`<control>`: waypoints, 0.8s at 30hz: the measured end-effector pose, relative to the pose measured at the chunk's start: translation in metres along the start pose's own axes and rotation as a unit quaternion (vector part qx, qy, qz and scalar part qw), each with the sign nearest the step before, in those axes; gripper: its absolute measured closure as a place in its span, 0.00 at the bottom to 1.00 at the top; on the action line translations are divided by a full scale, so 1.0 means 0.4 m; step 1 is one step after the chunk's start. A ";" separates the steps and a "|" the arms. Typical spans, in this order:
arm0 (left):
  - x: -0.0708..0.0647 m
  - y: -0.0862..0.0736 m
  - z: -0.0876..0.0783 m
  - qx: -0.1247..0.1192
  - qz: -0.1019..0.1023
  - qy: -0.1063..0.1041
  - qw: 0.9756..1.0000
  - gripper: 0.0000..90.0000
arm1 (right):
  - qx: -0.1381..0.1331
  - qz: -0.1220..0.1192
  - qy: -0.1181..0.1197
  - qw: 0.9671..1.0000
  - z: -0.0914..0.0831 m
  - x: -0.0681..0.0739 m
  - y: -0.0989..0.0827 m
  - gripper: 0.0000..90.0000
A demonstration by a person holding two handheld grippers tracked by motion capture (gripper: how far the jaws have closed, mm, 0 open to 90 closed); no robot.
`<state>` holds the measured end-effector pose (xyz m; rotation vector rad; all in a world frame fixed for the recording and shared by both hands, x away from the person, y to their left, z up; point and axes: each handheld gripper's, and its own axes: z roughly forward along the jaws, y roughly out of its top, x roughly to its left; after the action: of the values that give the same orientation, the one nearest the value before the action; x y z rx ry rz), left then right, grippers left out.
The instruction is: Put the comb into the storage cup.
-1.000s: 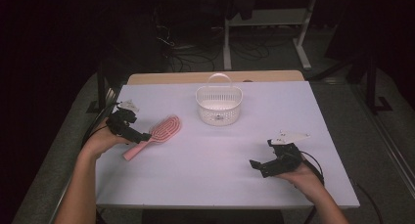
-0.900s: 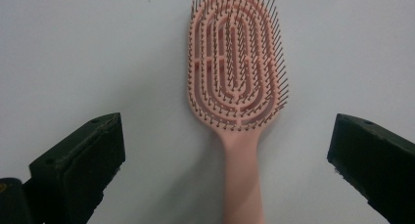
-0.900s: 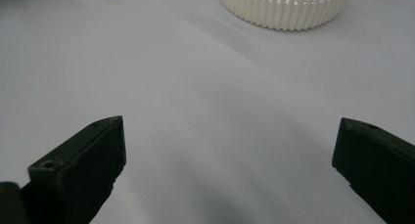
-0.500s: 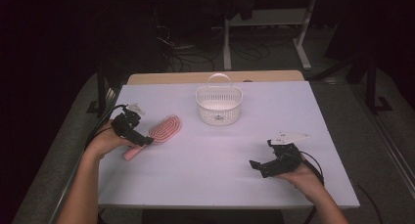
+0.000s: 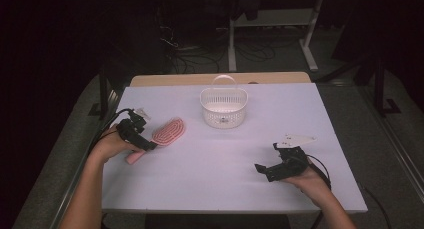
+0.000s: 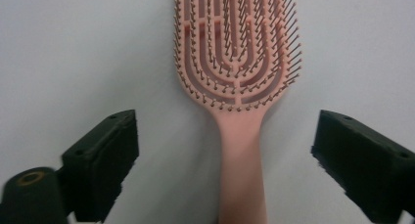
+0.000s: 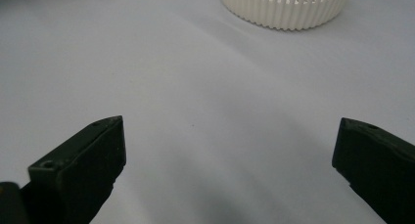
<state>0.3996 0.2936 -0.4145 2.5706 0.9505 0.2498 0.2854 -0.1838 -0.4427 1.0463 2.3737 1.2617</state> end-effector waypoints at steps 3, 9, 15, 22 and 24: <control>0.000 0.001 0.003 0.008 -0.001 0.001 1.000 0.17 | 0.000 0.000 0.000 1.000 0.000 0.000 0.000 0.00; -0.001 0.001 0.008 0.017 -0.009 -0.001 1.000 0.23 | 0.000 0.000 0.000 1.000 0.000 0.000 0.000 0.00; -0.001 0.003 0.012 0.024 -0.010 -0.002 1.000 0.30 | 0.001 0.000 0.000 1.000 0.001 0.000 0.000 0.00; 0.000 0.004 0.017 0.031 -0.011 -0.011 0.999 0.44 | 0.000 0.001 0.001 1.000 0.001 0.000 0.000 0.00; -0.001 0.004 0.020 0.035 -0.011 -0.014 0.999 0.48 | 0.000 0.001 0.000 1.000 0.000 0.000 0.000 0.00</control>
<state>0.4026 0.2900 -0.4210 2.6183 0.9947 0.1771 0.2855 -0.1836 -0.4428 1.0481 2.3742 1.2627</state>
